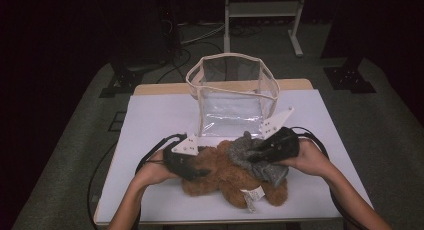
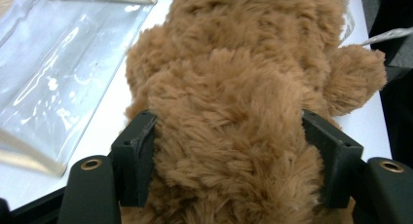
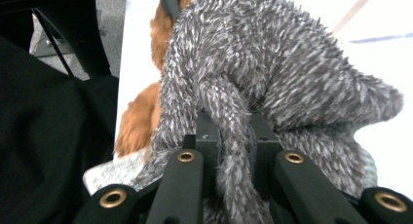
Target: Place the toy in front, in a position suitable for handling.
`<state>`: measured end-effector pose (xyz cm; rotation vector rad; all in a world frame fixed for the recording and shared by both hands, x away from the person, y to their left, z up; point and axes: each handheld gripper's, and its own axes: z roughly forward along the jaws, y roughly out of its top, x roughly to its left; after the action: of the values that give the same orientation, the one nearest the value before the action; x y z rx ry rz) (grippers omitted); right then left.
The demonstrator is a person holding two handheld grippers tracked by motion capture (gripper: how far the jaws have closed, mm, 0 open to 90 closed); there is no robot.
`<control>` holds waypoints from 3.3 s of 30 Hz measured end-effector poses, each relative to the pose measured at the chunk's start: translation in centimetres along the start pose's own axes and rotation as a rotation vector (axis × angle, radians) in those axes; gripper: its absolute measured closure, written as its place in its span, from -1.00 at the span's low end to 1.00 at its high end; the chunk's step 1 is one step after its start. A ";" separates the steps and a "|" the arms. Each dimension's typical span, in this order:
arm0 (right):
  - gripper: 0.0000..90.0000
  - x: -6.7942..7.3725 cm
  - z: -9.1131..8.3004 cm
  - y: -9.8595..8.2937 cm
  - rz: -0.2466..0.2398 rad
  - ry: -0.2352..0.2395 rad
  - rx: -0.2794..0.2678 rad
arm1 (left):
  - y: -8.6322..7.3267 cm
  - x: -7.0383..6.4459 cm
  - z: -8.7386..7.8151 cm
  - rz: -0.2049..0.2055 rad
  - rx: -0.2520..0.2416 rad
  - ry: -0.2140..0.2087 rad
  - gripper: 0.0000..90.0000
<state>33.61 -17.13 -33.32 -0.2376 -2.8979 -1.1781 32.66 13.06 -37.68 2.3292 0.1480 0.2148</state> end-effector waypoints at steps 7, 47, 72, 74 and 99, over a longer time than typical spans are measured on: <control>0.75 -0.8 1.2 0.4 -0.004 -0.009 0.043 | 0.6 0.4 0.6 0.012 -0.006 -0.004 -0.31; 0.75 -2.4 -0.9 -0.1 0.044 -0.036 0.031 | 0.6 0.7 0.9 0.010 -0.053 0.014 -0.31; 0.74 -1.8 3.1 3.8 -0.054 0.037 0.094 | -0.3 0.3 -0.3 -0.031 -0.016 0.008 -0.42; 0.74 -1.9 2.9 3.8 -0.052 0.037 0.089 | -0.4 0.3 -0.3 -0.034 -0.021 0.004 -0.40; 0.74 -0.9 -0.6 -1.1 0.050 -0.001 -0.116 | 2.0 -0.7 1.0 0.019 0.049 -0.049 -0.34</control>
<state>34.34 -18.49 -33.68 -0.3099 -2.8094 -1.3392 32.24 10.87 -37.00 2.3833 0.1080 0.1647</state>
